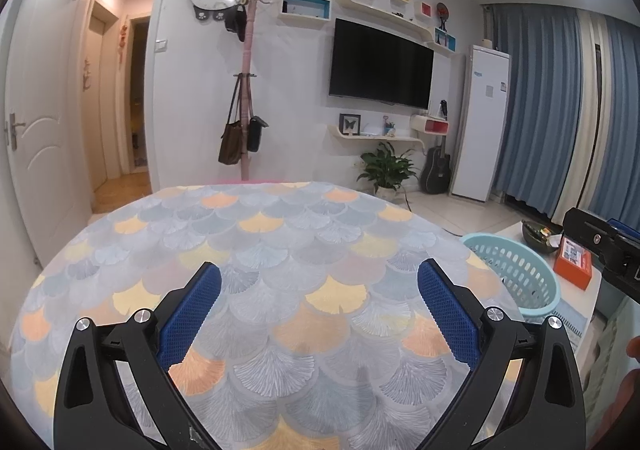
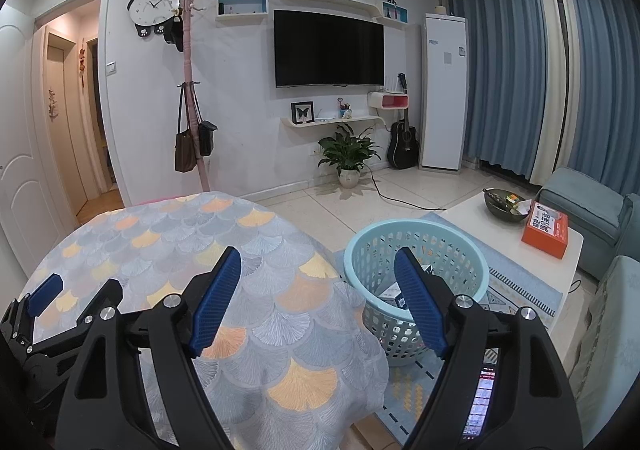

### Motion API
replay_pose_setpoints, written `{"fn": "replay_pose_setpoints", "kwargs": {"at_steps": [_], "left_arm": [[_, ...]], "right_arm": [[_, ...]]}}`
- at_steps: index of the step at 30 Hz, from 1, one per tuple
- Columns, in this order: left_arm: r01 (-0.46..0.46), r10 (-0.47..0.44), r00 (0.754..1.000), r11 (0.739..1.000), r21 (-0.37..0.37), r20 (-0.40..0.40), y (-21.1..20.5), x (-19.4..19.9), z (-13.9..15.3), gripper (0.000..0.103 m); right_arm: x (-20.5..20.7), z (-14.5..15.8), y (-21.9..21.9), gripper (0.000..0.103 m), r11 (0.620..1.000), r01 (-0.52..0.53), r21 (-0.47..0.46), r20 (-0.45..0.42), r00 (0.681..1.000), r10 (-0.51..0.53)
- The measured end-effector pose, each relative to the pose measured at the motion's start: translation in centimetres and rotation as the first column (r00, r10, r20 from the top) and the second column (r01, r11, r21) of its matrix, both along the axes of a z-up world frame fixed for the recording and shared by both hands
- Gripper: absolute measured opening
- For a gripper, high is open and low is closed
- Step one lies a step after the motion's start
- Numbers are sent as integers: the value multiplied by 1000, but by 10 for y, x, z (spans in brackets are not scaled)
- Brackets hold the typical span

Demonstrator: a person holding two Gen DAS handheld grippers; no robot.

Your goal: Collect trash

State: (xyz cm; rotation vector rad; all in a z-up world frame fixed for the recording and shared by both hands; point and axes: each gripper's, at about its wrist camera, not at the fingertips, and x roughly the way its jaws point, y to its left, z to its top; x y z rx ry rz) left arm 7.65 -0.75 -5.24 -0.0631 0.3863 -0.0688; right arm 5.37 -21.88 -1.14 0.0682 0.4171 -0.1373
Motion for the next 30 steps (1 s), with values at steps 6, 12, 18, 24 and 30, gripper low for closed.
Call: {"fn": "replay_pose_setpoints", "kwargs": {"at_steps": [6,12,18,24,30], "left_arm": [[-5,5,1000,1000,19,8,-3,-1,2,96],[-28,29,999,999,34,-32,1,-2,6,96],[-66,68,997,996,57,-42,9,-7,12,96],[-97,100,995,990,98,-24,17,-13,18,96],[-107,109,994,992,68,-32,33,-17,24,96]], "right_arm": [[1,-1,-2,75,1000,-4,9,-8,1000,4],[0,1,-5,76,1000,-2,14,-2,1000,2],[2,0,-4,76,1000,-11,22,-7,1000,11],[3,0,5,76,999,-32,17,-10,999,32],[5,1,18,76,998,-63,14,-9,998,63]]}}
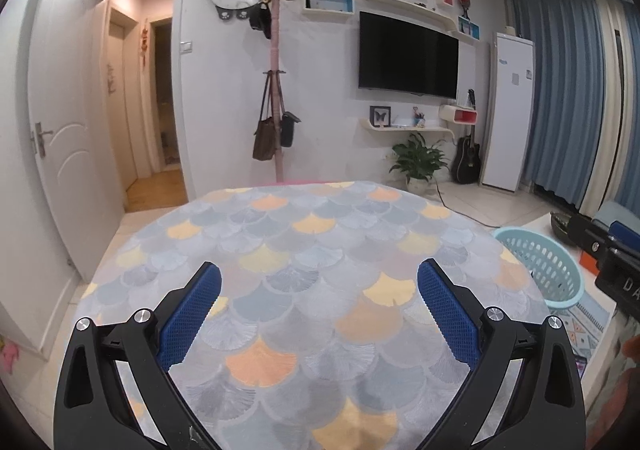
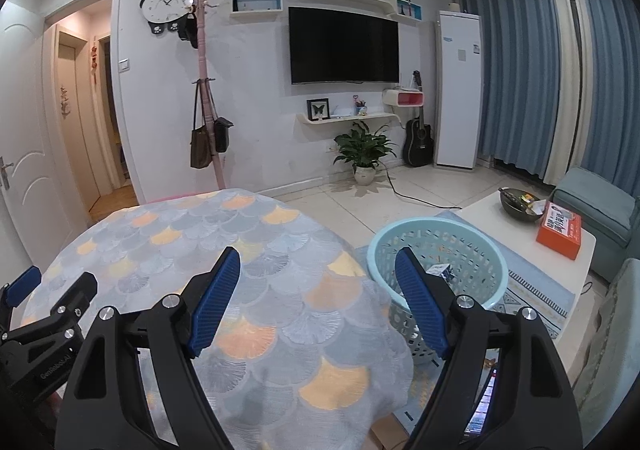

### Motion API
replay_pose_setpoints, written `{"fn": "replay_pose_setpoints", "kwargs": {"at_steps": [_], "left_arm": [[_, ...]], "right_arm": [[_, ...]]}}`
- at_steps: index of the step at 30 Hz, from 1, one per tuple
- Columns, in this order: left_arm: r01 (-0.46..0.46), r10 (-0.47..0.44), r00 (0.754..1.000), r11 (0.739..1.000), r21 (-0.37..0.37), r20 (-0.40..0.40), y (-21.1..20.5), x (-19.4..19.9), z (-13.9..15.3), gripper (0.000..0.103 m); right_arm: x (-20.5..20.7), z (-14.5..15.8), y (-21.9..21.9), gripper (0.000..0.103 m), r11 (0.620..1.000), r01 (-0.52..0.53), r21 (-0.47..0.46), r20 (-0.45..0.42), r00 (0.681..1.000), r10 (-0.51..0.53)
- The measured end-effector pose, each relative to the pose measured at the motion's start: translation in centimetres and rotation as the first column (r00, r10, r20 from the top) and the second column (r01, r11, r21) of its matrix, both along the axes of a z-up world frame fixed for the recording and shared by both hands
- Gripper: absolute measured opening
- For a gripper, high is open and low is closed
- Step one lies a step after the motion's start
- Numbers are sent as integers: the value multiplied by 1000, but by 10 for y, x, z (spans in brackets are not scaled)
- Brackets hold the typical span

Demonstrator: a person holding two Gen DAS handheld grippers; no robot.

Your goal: Collect trash

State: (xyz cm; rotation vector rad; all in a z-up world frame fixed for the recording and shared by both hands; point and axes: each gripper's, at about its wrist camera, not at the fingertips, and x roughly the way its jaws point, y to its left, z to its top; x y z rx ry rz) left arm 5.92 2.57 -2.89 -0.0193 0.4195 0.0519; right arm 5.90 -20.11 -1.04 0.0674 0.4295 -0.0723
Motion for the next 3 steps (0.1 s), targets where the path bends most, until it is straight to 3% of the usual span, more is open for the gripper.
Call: {"fn": "replay_pose_setpoints", "kwargs": {"at_steps": [3], "left_arm": [[-20,20,1000,1000,-3,8,9,-4,3,96]], "right_arm": [[2,0,10,76,1000,-21,-7,-2,1000,21]]}}
